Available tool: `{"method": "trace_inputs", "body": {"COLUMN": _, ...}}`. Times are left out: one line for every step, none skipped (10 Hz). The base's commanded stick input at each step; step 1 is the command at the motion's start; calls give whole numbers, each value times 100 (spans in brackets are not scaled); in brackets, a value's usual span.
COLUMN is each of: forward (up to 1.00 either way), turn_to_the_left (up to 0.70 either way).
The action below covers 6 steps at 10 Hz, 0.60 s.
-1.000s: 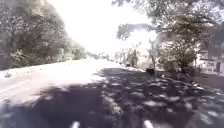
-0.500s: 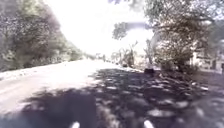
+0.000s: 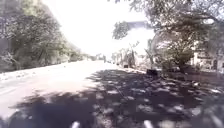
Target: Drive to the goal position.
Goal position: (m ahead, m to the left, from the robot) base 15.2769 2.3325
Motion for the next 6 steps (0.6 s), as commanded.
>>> {"method": "trace_inputs", "body": {"forward": 50, "turn_to_the_left": 0}}
{"method": "trace_inputs", "body": {"forward": 50, "turn_to_the_left": 0}}
{"method": "trace_inputs", "body": {"forward": 50, "turn_to_the_left": 9}}
{"method": "trace_inputs", "body": {"forward": 50, "turn_to_the_left": 29}}
{"method": "trace_inputs", "body": {"forward": 50, "turn_to_the_left": 49}}
{"method": "trace_inputs", "body": {"forward": 50, "turn_to_the_left": 31}}
